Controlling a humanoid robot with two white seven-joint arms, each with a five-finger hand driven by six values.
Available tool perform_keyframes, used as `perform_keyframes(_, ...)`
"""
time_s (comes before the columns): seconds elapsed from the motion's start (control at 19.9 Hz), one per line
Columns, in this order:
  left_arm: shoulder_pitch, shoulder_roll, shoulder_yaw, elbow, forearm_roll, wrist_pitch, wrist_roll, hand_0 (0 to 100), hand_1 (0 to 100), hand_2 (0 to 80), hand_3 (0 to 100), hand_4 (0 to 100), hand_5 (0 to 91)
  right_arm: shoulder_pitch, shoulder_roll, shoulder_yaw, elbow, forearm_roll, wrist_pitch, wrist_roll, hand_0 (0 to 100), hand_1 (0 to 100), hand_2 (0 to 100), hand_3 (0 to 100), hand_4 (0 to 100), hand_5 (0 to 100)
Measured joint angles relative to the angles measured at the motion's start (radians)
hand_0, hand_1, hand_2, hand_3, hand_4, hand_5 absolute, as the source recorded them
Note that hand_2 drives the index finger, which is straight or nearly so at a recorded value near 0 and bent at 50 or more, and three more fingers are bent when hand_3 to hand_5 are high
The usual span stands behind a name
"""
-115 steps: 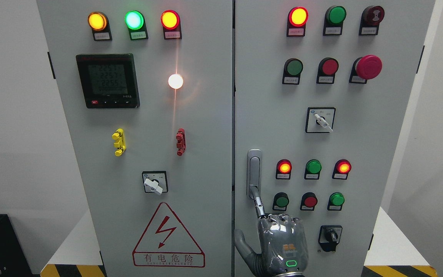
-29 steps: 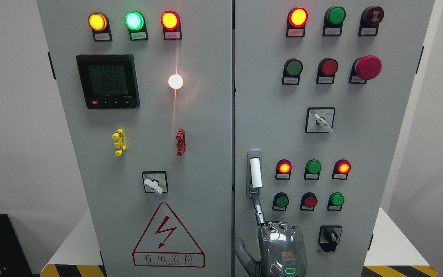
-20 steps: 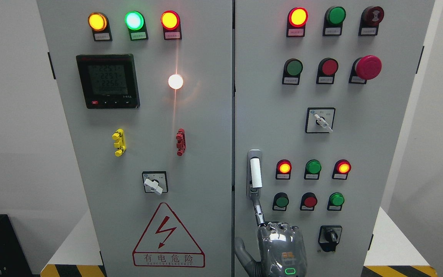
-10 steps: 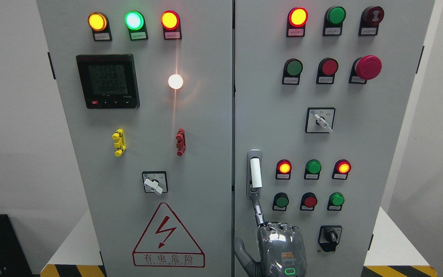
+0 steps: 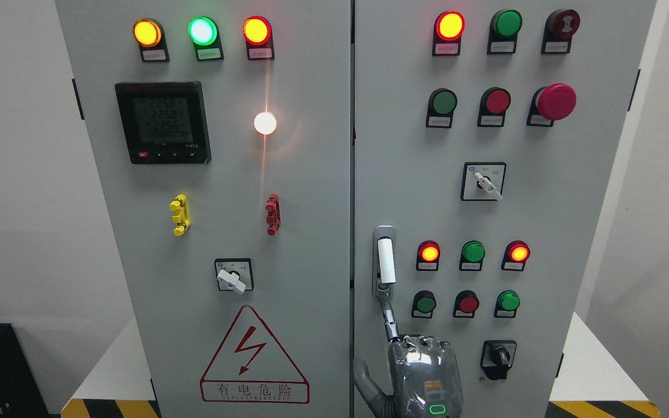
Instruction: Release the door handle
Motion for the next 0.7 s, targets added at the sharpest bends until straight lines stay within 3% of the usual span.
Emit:
perform_keyframes(0.5, 0.0, 0.0, 0.0, 0.0, 0.0, 0.0, 0.0, 12, 56, 0.0, 0, 0, 0.0, -0.001, -0.001, 0.0, -0.041, 0.001, 0.0, -0.005, 42, 36, 8, 100, 100, 100)
perform_keyframes(0.7, 0.0, 0.0, 0.0, 0.0, 0.0, 0.0, 0.0, 12, 56, 0.0, 0, 0, 0.0, 0.0, -0.001, 0.0, -0.051, 0.0, 0.0, -0.009, 42, 36, 18, 100, 100, 100)
